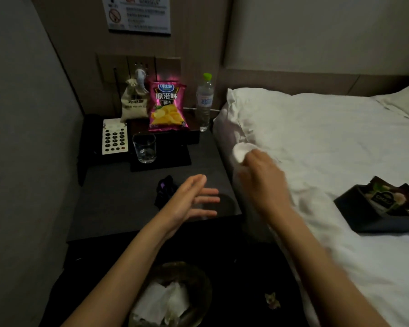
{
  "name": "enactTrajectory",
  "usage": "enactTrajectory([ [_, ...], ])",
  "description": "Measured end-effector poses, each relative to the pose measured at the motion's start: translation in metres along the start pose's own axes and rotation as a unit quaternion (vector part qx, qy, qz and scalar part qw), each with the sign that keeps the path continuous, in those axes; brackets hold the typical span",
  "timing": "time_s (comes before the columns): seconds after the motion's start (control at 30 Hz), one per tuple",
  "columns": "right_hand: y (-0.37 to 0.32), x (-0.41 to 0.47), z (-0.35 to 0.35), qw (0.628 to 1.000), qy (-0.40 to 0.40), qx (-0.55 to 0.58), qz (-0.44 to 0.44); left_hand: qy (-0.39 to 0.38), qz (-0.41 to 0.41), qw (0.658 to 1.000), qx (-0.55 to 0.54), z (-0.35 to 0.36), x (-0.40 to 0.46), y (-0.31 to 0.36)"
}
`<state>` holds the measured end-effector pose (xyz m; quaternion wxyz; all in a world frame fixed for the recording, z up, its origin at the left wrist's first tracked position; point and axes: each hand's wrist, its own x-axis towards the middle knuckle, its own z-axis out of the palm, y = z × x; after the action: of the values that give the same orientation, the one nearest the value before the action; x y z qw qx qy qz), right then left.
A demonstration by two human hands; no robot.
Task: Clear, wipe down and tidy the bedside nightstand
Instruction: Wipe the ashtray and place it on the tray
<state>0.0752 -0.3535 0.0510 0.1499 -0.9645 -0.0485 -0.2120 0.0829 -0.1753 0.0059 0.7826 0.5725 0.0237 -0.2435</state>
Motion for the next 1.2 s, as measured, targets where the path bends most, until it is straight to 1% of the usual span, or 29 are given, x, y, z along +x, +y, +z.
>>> enactTrajectory([
  [0.1, -0.049, 0.002, 0.034, 0.993, -0.053, 0.036, -0.096, 0.006, -0.013, 0.997, -0.07, -0.029, 0.015, 0.007],
  [0.17, -0.071, 0.001, 0.059, 0.986, -0.063, 0.06, -0.143, 0.022, 0.002, 0.994, -0.105, -0.052, 0.023, 0.01],
  [0.3, -0.088, 0.009, 0.107, 0.977, -0.065, 0.104, -0.176, 0.073, 0.034, 0.985, -0.152, -0.091, 0.041, 0.008],
  [0.37, -0.086, 0.017, 0.129, 0.97, -0.068, 0.141, -0.184, 0.106, 0.042, 0.981, -0.155, -0.107, 0.051, 0.005],
  [0.43, -0.08, 0.024, 0.147, 0.963, -0.044, 0.217, -0.153, 0.143, 0.048, 0.979, -0.14, -0.12, 0.06, 0.006],
  [0.5, -0.068, 0.03, 0.162, 0.961, -0.019, 0.267, -0.076, 0.173, 0.049, 0.974, -0.135, -0.133, 0.07, 0.008],
  [0.53, -0.061, 0.033, 0.169, 0.966, -0.035, 0.255, -0.034, 0.186, 0.048, 0.972, -0.133, -0.139, 0.074, 0.009],
  [0.6, -0.048, 0.041, 0.183, 0.975, -0.134, 0.177, 0.031, 0.201, 0.044, 0.971, -0.125, -0.148, 0.081, 0.013],
  [0.67, -0.043, 0.047, 0.193, 0.968, -0.234, 0.084, 0.04, 0.198, 0.044, 0.972, -0.121, -0.153, 0.086, 0.016],
  [0.73, -0.046, 0.052, 0.198, 0.961, -0.273, 0.04, 0.017, 0.187, 0.044, 0.974, -0.119, -0.157, 0.089, 0.017],
  [0.83, -0.048, 0.06, 0.199, 0.953, -0.299, 0.054, 0.005, 0.178, 0.044, 0.977, -0.113, -0.164, 0.09, 0.016],
  [0.93, -0.041, 0.064, 0.201, 0.941, -0.32, 0.108, 0.031, 0.169, 0.049, 0.978, -0.116, -0.17, 0.091, 0.014],
  [1.0, -0.036, 0.067, 0.203, 0.936, -0.301, 0.169, 0.069, 0.169, 0.055, 0.977, -0.118, -0.172, 0.091, 0.012],
  [1.03, -0.033, 0.07, 0.204, 0.935, -0.273, 0.207, 0.091, 0.169, 0.059, 0.977, -0.117, -0.173, 0.091, 0.012],
  [1.1, -0.027, 0.077, 0.201, 0.928, -0.19, 0.291, 0.136, 0.166, 0.064, 0.978, -0.106, -0.174, 0.09, 0.011],
  [1.13, -0.024, 0.081, 0.198, 0.913, -0.151, 0.344, 0.159, 0.163, 0.064, 0.98, -0.098, -0.173, 0.09, 0.011],
  [1.17, -0.02, 0.084, 0.196, 0.888, -0.119, 0.406, 0.18, 0.159, 0.061, 0.981, -0.089, -0.173, 0.09, 0.01],
  [1.2, -0.017, 0.087, 0.193, 0.855, -0.101, 0.468, 0.199, 0.154, 0.058, 0.983, -0.077, -0.172, 0.09, 0.01],
])
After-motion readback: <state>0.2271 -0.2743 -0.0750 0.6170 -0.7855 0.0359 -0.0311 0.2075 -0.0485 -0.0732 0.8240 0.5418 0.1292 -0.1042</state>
